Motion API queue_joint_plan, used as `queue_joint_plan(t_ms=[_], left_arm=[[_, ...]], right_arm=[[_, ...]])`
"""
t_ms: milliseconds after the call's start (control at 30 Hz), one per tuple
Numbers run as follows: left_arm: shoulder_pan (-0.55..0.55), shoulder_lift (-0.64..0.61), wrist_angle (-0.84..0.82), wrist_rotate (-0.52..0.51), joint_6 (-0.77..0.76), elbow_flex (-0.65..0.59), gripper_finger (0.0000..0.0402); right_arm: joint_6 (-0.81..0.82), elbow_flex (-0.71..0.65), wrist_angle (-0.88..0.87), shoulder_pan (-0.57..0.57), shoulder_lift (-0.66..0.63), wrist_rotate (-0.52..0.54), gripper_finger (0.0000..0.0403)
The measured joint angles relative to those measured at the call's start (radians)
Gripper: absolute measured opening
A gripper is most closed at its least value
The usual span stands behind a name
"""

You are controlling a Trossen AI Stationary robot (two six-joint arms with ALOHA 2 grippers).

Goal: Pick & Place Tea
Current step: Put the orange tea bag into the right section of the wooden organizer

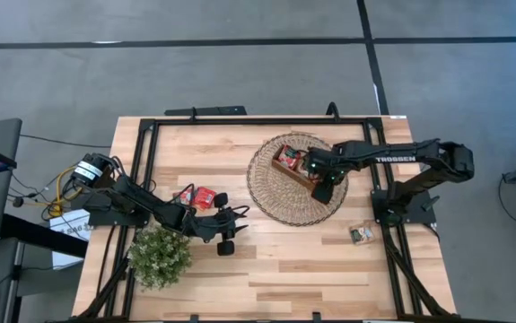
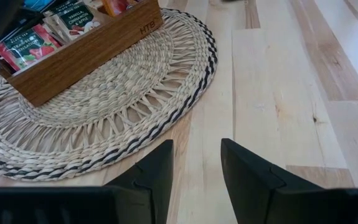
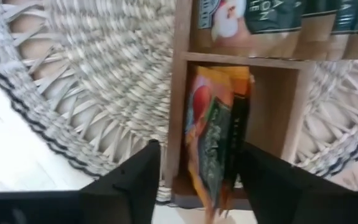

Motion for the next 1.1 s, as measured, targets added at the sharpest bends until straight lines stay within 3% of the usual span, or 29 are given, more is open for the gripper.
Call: queue_joint_plan(t_ms=[267,333,600,967,1100], left_arm=[[0.0,0.0,0.0,0.0,0.0,0.0,0.0126],[0.0,0.0,0.0,0.0,0.0,0.0,0.0126],[0.0,0.0,0.0,0.0,0.0,0.0,0.0126],[0.0,0.0,0.002,0.0,0.0,0.0,0.0126],[0.0,0.0,0.004,0.0,0.0,0.0,0.0126]], right_arm=[[0.003,0.0,-0.01,-0.002,0.0,0.069,0.0033],[0.004,0.0,-0.013,-0.002,0.0,0.084,0.001],[0.085,0.047,-0.122,0.039,0.001,0.301,0.0004],[0.091,0.058,-0.094,0.096,0.026,0.316,0.0016],[0.091,0.059,-0.087,0.099,0.027,0.32,0.0042]])
